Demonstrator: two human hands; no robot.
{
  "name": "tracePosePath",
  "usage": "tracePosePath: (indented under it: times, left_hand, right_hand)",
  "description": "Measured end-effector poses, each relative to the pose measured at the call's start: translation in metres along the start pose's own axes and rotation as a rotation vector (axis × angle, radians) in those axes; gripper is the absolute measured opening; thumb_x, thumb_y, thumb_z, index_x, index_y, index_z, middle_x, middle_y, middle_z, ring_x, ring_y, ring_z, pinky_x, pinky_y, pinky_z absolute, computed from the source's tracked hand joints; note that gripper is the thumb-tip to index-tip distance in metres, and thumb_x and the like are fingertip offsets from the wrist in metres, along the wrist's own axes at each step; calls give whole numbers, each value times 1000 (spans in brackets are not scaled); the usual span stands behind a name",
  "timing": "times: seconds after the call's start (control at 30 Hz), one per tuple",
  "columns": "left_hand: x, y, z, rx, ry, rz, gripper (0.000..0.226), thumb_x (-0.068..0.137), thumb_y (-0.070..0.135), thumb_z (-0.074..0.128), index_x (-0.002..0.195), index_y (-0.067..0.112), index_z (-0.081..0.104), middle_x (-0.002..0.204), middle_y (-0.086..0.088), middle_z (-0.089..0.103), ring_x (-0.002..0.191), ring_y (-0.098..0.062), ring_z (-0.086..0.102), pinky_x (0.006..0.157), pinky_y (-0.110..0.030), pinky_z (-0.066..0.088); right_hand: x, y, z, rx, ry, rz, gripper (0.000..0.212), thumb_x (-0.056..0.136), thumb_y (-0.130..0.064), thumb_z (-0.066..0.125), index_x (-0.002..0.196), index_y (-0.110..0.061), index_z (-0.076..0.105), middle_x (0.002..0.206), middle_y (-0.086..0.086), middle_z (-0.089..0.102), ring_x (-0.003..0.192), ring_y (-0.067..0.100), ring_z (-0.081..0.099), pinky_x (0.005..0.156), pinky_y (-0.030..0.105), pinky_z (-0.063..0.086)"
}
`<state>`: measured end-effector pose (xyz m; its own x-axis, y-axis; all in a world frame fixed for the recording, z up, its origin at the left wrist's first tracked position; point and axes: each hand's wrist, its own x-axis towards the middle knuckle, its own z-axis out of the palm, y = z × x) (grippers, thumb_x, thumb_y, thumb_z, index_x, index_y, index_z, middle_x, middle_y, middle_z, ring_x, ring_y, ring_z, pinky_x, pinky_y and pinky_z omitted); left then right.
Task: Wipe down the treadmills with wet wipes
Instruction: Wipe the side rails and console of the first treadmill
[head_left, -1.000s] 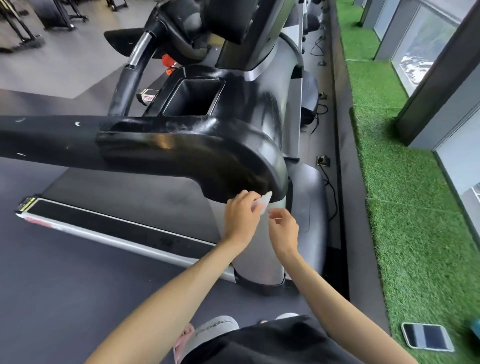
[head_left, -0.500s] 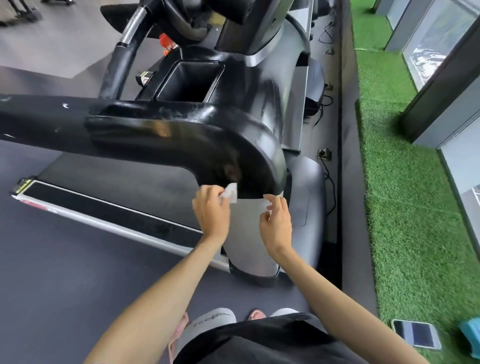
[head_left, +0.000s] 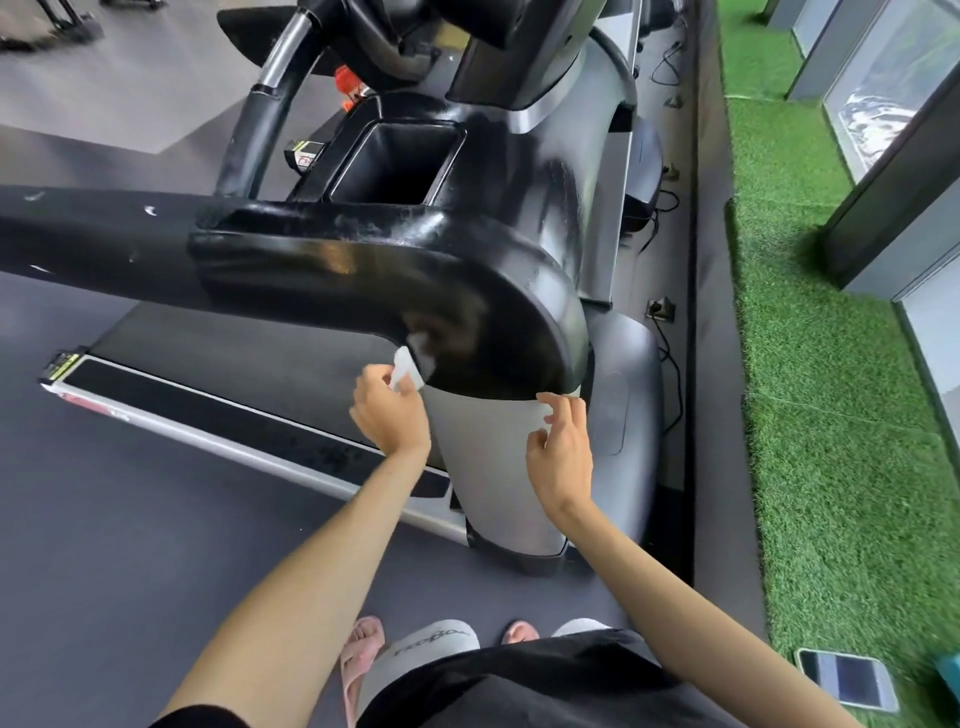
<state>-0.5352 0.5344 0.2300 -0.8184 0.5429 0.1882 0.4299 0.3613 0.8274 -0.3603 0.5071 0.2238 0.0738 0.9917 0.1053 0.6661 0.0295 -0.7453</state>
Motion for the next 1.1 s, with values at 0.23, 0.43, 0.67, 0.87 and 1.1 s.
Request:
tracePosePath:
  times: [0.23, 0.43, 0.67, 0.87, 1.1]
  left_hand:
    - [-84, 39, 18, -160, -388, 276, 14, 99, 21, 49, 88, 15, 54, 84, 7, 53, 70, -2, 49, 60, -12, 36]
    - [-42, 27, 5, -257, -124, -67, 25, 102, 21, 40, 83, 8, 48, 86, -5, 52, 76, -18, 48, 66, -21, 31]
    - [-77, 37, 12, -173, -561, 423, 22, 102, 25, 43, 90, 13, 57, 85, 6, 52, 73, -3, 50, 63, -5, 35]
    - [-34, 46, -16, -308, -78, 236, 25, 98, 25, 39, 79, 13, 48, 80, -3, 53, 74, -14, 48, 66, -25, 36]
    - [-13, 37, -1, -281, -203, -215, 9, 96, 9, 40, 92, 13, 47, 90, -10, 57, 90, -32, 57, 71, -29, 36]
  right_hand:
    - [2, 0, 1, 7, 17, -6, 47, 82, 7, 45, 124, -15, 50, 121, -5, 42, 96, 13, 52, 55, 33, 46]
    - [2, 2, 2, 15, 32, 16, 47, 83, 6, 45, 123, -17, 50, 123, -5, 42, 97, 15, 54, 63, 38, 52]
    - [4, 1, 2, 32, 48, 12, 43, 83, 6, 46, 121, -14, 51, 119, -3, 45, 92, 13, 52, 61, 34, 48]
    - [4, -2, 5, 63, 81, 42, 42, 83, 7, 46, 118, -13, 55, 120, -2, 47, 93, 13, 53, 64, 26, 40]
    - [5, -4, 3, 34, 64, 45, 42, 84, 6, 46, 119, -14, 55, 121, -3, 47, 97, 14, 55, 63, 25, 42]
